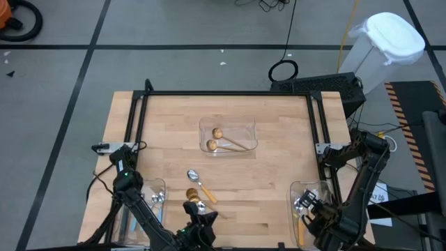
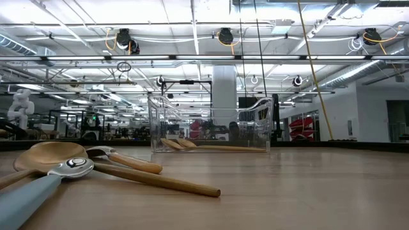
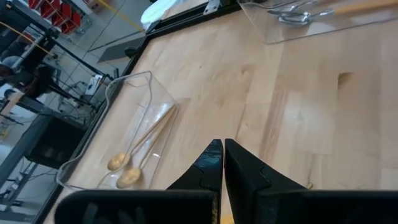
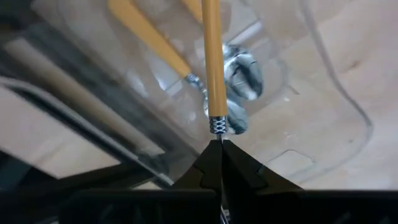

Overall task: Sort silverware by color (type)
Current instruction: Put the yellow spoon into the bottom right transparent bin, then put the gold spoon into the top transparent bin

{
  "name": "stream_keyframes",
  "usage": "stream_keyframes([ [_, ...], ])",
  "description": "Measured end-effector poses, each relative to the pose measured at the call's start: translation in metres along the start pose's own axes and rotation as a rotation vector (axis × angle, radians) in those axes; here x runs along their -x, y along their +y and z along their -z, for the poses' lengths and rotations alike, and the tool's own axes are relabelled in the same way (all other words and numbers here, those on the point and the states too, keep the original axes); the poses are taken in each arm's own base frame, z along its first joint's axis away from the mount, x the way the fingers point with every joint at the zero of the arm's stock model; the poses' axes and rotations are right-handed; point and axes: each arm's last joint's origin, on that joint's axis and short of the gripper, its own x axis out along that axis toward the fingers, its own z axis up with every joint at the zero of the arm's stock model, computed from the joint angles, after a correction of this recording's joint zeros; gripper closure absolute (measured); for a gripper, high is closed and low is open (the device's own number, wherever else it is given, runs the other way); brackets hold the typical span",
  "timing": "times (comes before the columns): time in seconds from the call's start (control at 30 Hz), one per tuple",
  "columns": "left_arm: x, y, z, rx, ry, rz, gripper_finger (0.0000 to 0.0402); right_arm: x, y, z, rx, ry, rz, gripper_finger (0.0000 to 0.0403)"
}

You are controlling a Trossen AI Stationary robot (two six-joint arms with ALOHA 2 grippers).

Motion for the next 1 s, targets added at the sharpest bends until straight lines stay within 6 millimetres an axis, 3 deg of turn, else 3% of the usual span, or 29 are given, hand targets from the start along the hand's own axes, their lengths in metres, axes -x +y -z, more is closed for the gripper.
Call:
stream_keyframes([
  [0.43,-0.004,-0.002,-0.004,0.046,-0.009,0.011,0.0382,-0.028,0.005,-0.007,0.114,-0.015,-0.069,0.0402],
  [0.67,-0.005,-0.002,-0.005,0.054,-0.011,0.014,0.0382,-0.042,0.006,-0.008,0.104,-0.014,-0.066,0.0381],
  [1.0,-0.005,-0.002,-0.005,0.027,-0.011,0.013,0.0382,-0.043,0.005,-0.006,0.055,0.01,-0.061,0.0343],
])
